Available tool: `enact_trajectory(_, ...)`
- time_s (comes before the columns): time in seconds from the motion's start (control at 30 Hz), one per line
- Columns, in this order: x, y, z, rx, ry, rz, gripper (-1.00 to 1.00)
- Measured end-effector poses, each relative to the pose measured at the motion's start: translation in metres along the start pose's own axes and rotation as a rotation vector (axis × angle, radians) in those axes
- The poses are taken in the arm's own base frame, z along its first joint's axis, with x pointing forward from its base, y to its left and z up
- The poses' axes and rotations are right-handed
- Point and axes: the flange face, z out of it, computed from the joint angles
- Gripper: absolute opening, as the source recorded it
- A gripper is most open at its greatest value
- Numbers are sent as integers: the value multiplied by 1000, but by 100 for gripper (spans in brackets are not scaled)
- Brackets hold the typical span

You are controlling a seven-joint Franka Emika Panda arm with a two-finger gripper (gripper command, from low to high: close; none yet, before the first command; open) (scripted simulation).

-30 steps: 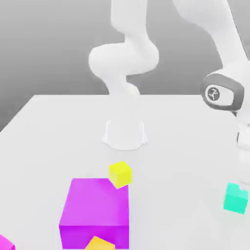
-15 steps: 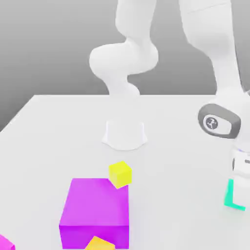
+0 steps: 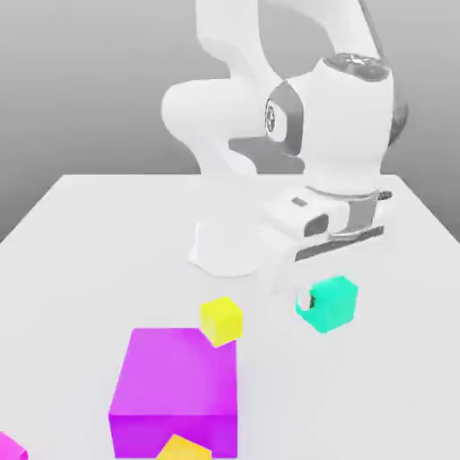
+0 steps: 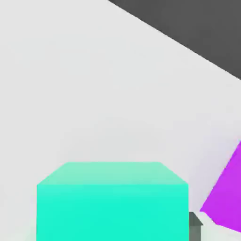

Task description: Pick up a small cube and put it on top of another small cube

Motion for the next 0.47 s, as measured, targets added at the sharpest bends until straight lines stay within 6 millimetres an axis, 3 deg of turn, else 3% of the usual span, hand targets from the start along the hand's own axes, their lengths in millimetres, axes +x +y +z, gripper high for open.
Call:
enact_trajectory(0.17, 5, 81, -23, 11, -11, 304, -100)
enact_trajectory(0.23, 6, 92, -11, 14, -13, 352, -100)
enact_trajectory(0.37, 5, 95, 31, 13, -13, 367, -100)
enact_trajectory(0.4, 4, 96, 37, 13, -12, 368, 100)
enact_trajectory(0.47, 4, 96, 37, 13, -12, 368, 100)
